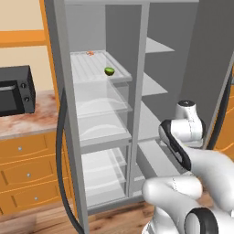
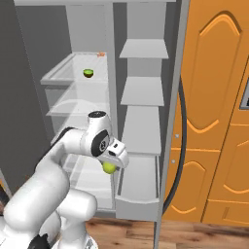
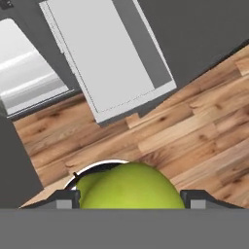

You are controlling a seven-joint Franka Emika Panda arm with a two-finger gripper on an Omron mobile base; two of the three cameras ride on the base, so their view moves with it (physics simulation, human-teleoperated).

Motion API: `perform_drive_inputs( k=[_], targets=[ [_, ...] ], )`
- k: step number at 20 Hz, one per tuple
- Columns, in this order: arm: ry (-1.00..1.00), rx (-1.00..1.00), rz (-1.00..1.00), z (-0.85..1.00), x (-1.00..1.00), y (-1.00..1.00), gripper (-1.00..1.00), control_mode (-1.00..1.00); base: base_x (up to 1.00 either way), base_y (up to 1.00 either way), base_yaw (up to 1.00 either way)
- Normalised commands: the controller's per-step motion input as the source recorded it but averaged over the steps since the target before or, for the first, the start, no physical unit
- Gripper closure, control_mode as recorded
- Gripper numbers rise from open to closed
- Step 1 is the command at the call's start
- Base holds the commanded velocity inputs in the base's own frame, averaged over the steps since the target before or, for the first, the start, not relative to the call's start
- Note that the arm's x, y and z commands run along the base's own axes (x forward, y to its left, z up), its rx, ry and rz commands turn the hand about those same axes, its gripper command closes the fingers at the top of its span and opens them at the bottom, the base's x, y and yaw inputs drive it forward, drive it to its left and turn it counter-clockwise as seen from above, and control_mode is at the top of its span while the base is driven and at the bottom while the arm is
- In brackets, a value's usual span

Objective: Take the pear and kiwi from the fridge shelf and place them in the freezer drawer to begin freezing them.

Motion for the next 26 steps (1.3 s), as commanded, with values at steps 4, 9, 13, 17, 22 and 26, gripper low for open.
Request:
perform_drive_inputs(
  k=[4, 9, 13, 17, 22, 26],
  targets=[
    [0.16, 0.00, -0.08, -0.62, 0.74, -0.22, 1.00, -1.00, 0.00, 0.00, 0.00],
    [0.06, 0.00, -0.07, -0.52, 0.46, -0.21, 1.00, -1.00, 0.00, 0.00, 0.00],
    [0.00, 0.00, -0.05, -0.53, 0.38, -0.23, 1.00, -1.00, 0.00, 0.00, 0.00],
    [0.00, 0.00, -0.05, -0.60, 0.45, -0.19, 1.00, -1.00, 0.00, 0.00, 0.00],
    [0.00, 0.00, -0.03, -0.69, 0.40, -0.18, 1.00, -1.00, 0.00, 0.00, 0.00],
    [-0.01, 0.00, -0.04, -0.65, 0.41, -0.07, 1.00, -1.00, 0.00, 0.00, 0.00]
  ],
)
